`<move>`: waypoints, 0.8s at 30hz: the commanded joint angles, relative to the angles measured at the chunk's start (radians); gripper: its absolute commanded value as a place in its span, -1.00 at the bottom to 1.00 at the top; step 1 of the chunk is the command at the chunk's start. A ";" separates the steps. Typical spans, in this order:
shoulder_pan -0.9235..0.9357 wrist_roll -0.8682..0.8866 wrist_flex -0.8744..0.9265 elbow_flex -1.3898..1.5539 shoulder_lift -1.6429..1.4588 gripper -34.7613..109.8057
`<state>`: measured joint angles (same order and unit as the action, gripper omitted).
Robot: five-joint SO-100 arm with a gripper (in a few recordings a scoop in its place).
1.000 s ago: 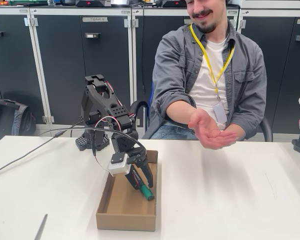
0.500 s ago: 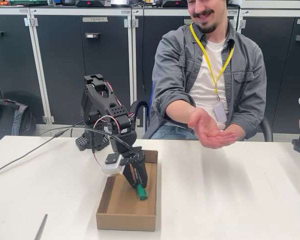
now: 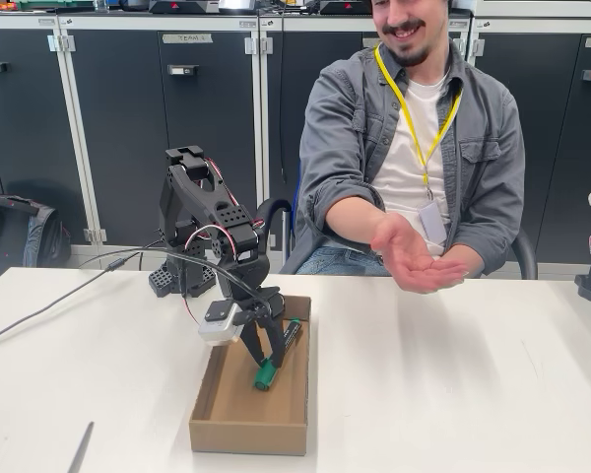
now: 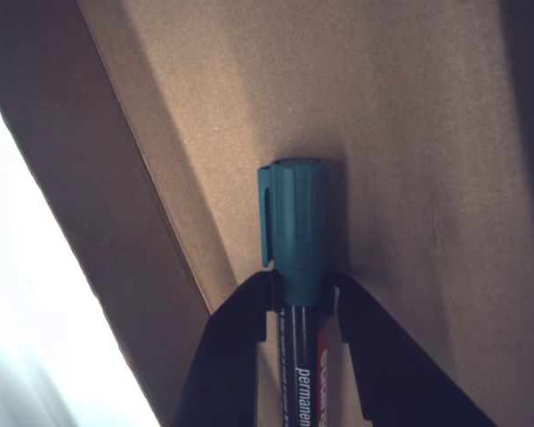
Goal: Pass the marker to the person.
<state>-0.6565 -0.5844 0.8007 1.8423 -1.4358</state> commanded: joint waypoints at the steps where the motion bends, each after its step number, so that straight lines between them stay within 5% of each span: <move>1: -0.003 -0.026 0.002 -0.078 -0.077 -0.59; 24: 0.009 -0.230 0.146 -0.365 -0.282 -0.59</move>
<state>-0.6504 -0.7915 0.9342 1.5662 -1.6306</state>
